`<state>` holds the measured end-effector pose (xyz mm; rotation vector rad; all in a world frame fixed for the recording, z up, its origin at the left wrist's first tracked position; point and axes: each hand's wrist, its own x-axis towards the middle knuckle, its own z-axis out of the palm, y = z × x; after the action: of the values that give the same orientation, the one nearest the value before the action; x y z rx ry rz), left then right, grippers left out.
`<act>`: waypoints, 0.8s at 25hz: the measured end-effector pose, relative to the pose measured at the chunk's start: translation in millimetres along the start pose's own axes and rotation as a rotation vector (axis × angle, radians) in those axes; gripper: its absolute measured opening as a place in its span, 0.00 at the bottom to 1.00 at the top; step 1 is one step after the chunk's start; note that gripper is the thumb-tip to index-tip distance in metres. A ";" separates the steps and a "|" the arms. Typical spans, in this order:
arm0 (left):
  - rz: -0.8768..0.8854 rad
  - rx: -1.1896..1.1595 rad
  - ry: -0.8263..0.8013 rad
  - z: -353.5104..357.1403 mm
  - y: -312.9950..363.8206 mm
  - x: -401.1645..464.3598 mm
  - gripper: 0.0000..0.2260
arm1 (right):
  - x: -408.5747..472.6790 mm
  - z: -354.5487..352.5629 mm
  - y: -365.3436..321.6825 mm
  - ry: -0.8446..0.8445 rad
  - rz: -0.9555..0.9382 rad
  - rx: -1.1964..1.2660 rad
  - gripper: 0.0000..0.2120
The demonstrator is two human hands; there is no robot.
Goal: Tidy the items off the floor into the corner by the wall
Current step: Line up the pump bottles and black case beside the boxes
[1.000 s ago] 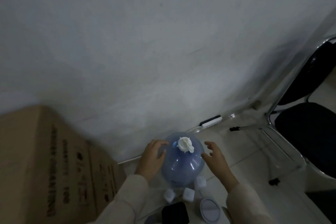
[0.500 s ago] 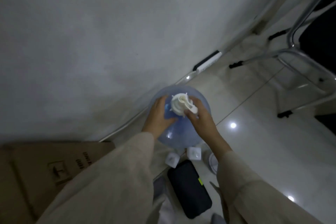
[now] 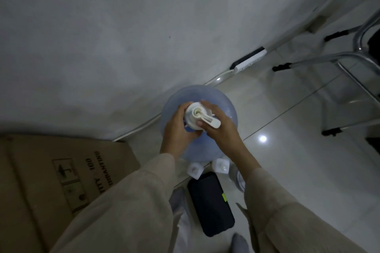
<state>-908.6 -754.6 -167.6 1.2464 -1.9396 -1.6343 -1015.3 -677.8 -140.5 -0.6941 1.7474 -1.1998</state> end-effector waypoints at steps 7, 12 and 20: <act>-0.024 -0.198 0.316 -34.3 -25.1 -51.2 0.27 | -10.0 54.7 -1.0 -0.228 -0.121 -0.070 0.18; -0.062 -0.204 0.450 -61.0 -47.1 -79.3 0.27 | -14.3 92.5 -1.4 -0.347 -0.123 -0.080 0.16; -0.055 -0.011 0.468 -110.9 -74.5 -96.8 0.24 | -10.6 142.4 -11.1 -0.361 -0.155 -0.102 0.16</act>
<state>-743.9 -748.4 -174.8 1.5249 -1.6154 -1.2295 -884.2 -735.1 -147.3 -1.0536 1.4790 -1.0165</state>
